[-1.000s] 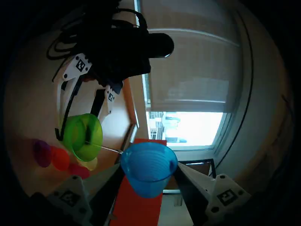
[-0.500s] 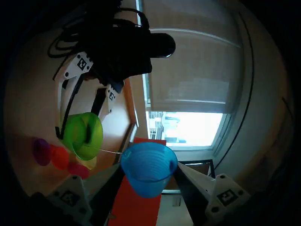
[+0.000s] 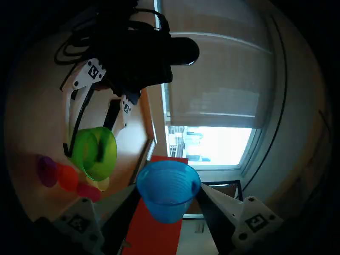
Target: Pour water
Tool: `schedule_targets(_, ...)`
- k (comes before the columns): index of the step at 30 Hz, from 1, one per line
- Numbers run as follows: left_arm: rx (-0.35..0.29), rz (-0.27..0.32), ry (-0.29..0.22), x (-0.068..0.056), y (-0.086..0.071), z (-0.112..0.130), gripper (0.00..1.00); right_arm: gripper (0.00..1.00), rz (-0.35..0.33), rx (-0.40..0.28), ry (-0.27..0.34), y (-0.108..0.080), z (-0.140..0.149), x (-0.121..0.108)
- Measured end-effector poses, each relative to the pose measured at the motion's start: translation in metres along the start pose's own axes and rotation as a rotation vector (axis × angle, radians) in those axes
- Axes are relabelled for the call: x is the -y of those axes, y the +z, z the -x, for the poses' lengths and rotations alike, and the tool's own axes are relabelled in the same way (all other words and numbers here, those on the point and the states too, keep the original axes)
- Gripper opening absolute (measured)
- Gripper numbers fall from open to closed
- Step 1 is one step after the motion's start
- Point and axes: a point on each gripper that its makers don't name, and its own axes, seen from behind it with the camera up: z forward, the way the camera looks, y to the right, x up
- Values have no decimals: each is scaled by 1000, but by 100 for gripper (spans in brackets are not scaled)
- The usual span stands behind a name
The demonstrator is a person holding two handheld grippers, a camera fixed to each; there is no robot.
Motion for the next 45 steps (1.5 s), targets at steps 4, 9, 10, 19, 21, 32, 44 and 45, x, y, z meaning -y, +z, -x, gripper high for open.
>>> schedule_targets(4, 0, -1, 1, 0, 0, -1, 81, 89, 0, 1, 2, 1, 2, 0)
schedule_targets(9, 2, -1, 2, 0, -1, -1, 81, 89, -2, -2, 37, 3, 6, 3)
schedule_targets(10, 2, -1, 2, 0, -1, -1, 81, 89, -2, -4, 53, 3, 8, 4)
schedule_targets(19, 8, -3, 7, 2, -3, 0, 81, 90, -8, -11, 253, 6, 21, 12)
schedule_targets(21, 8, -4, 6, 2, -3, 0, 81, 90, -5, -12, 305, 7, 23, 14)
schedule_targets(32, 10, -8, 9, 3, -4, -2, 81, 90, 42, 6, 615, 9, 40, 18)
schedule_targets(44, 9, -13, 8, 6, -4, -4, 81, 90, 66, -4, 846, 7, 42, 17)
schedule_targets(45, 10, -14, 10, 6, -5, -4, 81, 90, 65, -7, 872, 7, 42, 18)
